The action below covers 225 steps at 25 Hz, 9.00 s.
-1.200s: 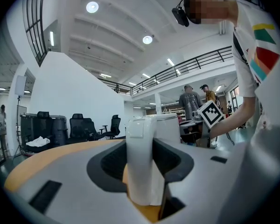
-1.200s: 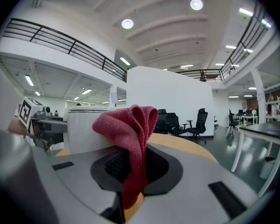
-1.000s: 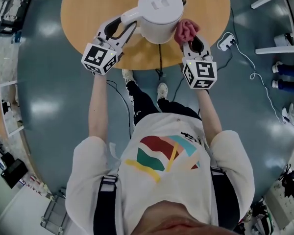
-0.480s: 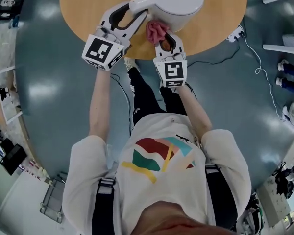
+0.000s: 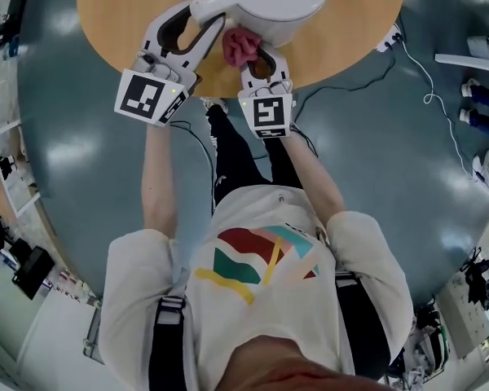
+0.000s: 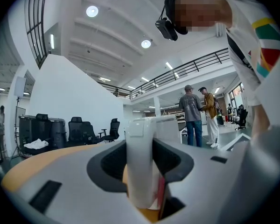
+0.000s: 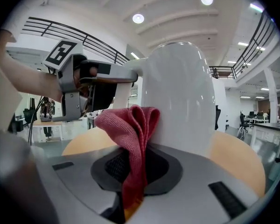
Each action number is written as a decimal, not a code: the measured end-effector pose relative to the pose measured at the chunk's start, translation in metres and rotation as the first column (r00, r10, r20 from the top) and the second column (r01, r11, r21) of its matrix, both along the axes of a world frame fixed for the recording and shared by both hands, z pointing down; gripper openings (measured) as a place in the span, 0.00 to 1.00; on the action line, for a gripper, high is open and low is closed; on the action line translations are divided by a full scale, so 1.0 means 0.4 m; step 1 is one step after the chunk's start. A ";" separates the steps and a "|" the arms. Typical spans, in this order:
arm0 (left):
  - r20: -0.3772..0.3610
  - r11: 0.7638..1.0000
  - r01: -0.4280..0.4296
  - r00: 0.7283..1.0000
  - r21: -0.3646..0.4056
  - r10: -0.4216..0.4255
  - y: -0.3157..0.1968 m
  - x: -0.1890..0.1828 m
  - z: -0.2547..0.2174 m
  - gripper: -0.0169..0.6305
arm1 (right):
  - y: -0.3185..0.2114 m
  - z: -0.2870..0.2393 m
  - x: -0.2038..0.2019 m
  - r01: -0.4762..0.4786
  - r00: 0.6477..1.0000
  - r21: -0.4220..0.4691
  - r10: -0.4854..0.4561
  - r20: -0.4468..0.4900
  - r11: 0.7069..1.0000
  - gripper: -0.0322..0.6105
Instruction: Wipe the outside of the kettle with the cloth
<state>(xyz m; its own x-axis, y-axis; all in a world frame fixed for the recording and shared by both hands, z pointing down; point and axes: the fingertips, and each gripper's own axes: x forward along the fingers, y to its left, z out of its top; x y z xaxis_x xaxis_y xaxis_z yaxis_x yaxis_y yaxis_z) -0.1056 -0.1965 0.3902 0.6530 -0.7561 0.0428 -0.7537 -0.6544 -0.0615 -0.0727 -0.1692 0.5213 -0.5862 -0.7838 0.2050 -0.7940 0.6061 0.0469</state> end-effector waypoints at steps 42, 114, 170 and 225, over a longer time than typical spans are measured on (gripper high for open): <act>-0.001 0.999 -0.035 0.999 -0.020 0.035 -0.013 0.000 0.012 0.33 | -0.208 0.024 0.399 -0.263 0.965 -0.008 0.263 -0.018 0.965 0.12; 0.009 0.992 -0.115 0.993 -0.046 0.116 0.315 0.328 0.075 0.16 | 0.141 -0.181 0.476 -0.154 0.987 -0.010 0.154 0.049 0.988 0.12; 0.036 0.929 0.369 0.929 -0.029 -0.368 0.312 -0.344 0.069 0.10 | 0.135 -0.297 -0.062 -0.404 0.890 -0.029 0.400 0.220 0.914 0.12; -0.021 0.996 -0.068 0.997 0.056 0.069 0.076 -0.052 -0.088 0.36 | 0.041 -0.278 0.334 -0.405 0.914 0.001 0.404 0.023 0.915 0.12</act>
